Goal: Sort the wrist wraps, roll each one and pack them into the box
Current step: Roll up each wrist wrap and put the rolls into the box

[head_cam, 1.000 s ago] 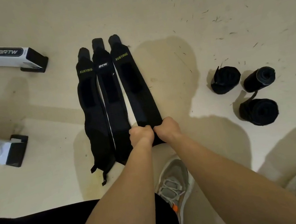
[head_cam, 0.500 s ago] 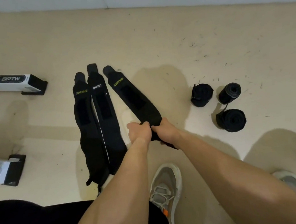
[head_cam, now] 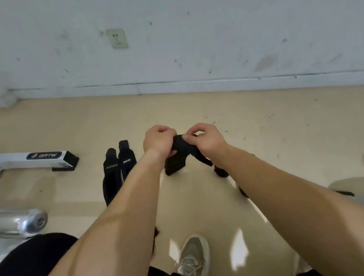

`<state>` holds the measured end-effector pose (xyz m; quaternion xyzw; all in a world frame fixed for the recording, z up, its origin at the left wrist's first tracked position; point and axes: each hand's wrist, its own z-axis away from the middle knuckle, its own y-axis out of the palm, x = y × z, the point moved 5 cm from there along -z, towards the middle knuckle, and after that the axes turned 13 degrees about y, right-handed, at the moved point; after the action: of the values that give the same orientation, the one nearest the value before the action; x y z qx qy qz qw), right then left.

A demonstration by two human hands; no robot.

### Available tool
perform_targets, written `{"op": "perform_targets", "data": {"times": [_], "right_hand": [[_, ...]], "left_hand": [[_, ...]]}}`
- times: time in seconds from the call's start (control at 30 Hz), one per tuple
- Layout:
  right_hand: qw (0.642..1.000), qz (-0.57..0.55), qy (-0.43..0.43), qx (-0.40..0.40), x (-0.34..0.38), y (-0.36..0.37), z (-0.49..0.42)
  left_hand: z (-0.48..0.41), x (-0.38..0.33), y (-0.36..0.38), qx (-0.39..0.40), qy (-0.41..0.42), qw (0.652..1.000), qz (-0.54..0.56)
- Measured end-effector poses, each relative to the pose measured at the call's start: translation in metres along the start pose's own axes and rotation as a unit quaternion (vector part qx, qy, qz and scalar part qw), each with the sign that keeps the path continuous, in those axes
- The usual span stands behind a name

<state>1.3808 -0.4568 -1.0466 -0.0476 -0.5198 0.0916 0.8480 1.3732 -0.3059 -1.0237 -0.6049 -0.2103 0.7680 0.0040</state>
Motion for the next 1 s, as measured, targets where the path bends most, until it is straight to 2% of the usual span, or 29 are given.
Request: {"op": "perform_targets", "data": {"times": [0.13, 0.27, 0.37, 0.43, 0.5, 0.6, 0.67, 0.73, 0.8, 0.9, 1.0], "right_hand": [[0.997, -0.068, 0.01, 0.044, 0.056, -0.034, 0.042], [0.976, -0.164, 0.055, 0.135, 0.101, -0.075, 0.092], [0.973, -0.121, 0.007, 0.198, 0.123, -0.103, 0.123], [0.976, -0.07, -0.036, 0.205, 0.129, -0.115, 0.137], [0.978, -0.047, -0.068, 0.193, 0.129, -0.121, 0.145], [0.979, -0.09, -0.082, 0.163, 0.12, -0.125, 0.146], [0.987, -0.085, -0.098, 0.095, 0.116, -0.129, 0.144], [0.99, -0.057, -0.123, 0.036, 0.116, -0.13, 0.141], [0.988, -0.056, -0.143, 0.028, 0.116, -0.124, 0.137], [0.985, -0.079, -0.15, 0.018, 0.11, -0.12, 0.127], [0.984, -0.101, -0.149, -0.007, 0.105, -0.122, 0.117]], "left_hand": [[0.032, -0.072, -0.02, 0.065, 0.032, 0.997, 0.036], [0.063, -0.129, -0.041, 0.16, 0.03, 0.972, 0.17], [0.083, -0.16, -0.051, 0.246, 0.07, 0.949, 0.186], [0.095, -0.174, -0.051, 0.274, 0.117, 0.941, 0.163], [0.102, -0.178, -0.046, 0.256, 0.155, 0.946, 0.126], [0.102, -0.177, -0.036, 0.2, 0.222, 0.953, 0.045], [0.101, -0.172, -0.027, 0.18, 0.265, 0.947, 0.013], [0.1, -0.162, -0.016, 0.18, 0.261, 0.947, 0.057], [0.099, -0.151, -0.007, 0.177, 0.235, 0.949, 0.115], [0.1, -0.148, 0.003, 0.134, 0.232, 0.955, 0.131], [0.098, -0.148, 0.013, 0.1, 0.265, 0.951, 0.123]]}}
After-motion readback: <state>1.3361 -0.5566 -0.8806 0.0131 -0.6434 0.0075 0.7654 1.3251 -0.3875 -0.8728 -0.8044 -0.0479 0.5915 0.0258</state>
